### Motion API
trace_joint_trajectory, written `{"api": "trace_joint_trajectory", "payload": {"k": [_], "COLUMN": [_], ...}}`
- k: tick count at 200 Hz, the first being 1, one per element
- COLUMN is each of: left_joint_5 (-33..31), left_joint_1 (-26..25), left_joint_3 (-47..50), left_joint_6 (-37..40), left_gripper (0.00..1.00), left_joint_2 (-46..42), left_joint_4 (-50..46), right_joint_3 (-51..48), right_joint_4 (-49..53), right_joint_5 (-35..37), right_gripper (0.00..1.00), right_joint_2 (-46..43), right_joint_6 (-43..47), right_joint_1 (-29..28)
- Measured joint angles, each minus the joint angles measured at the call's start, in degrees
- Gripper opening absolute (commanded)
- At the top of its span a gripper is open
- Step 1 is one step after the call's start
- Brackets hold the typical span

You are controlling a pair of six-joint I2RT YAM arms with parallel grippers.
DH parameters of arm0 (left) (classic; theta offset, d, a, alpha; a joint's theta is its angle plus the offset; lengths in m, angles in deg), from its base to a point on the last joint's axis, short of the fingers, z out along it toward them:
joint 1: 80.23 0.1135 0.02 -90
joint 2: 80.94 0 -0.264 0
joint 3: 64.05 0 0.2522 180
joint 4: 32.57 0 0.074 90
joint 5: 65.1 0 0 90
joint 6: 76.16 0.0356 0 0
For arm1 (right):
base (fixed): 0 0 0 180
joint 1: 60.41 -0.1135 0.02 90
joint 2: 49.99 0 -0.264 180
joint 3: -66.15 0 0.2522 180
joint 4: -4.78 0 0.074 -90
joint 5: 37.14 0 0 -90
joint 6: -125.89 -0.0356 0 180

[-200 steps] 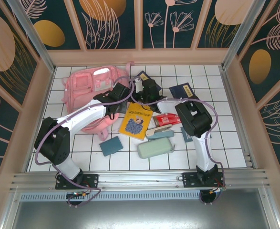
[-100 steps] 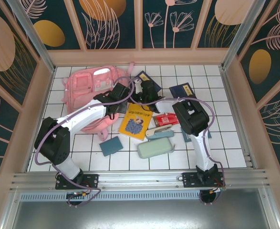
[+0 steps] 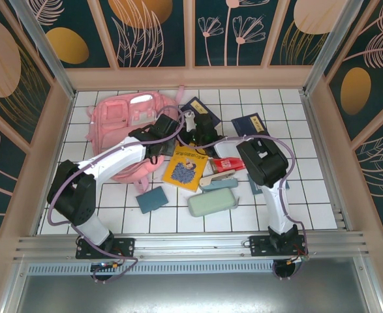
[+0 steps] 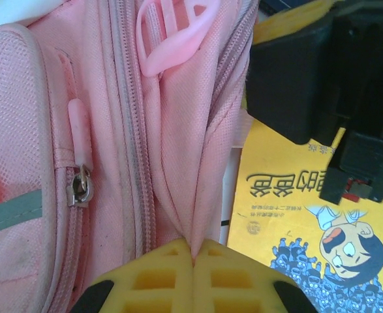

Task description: Pack the student bag

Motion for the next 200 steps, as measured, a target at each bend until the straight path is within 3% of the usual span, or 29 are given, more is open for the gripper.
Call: {"api": "trace_joint_trajectory", "payload": {"k": [75, 200], "left_joint_5": [0.1, 1.4], "left_joint_1": [-0.1, 1.0], "left_joint_3": [0.0, 1.0], "left_joint_6": [-1.2, -2.4], "left_gripper": [0.0, 0.0], "left_joint_2": [1.2, 1.5], "left_joint_4": [1.2, 4.7], "right_joint_3": [-8.3, -15.9], "right_joint_4": [-1.6, -5.0], "right_joint_5": [-0.5, -3.2], "right_gripper": [0.0, 0.0], "right_joint_2": [-8.5, -13.1], "right_joint_6": [2.1, 1.9], "right_joint_1": [-2.0, -4.2]}}
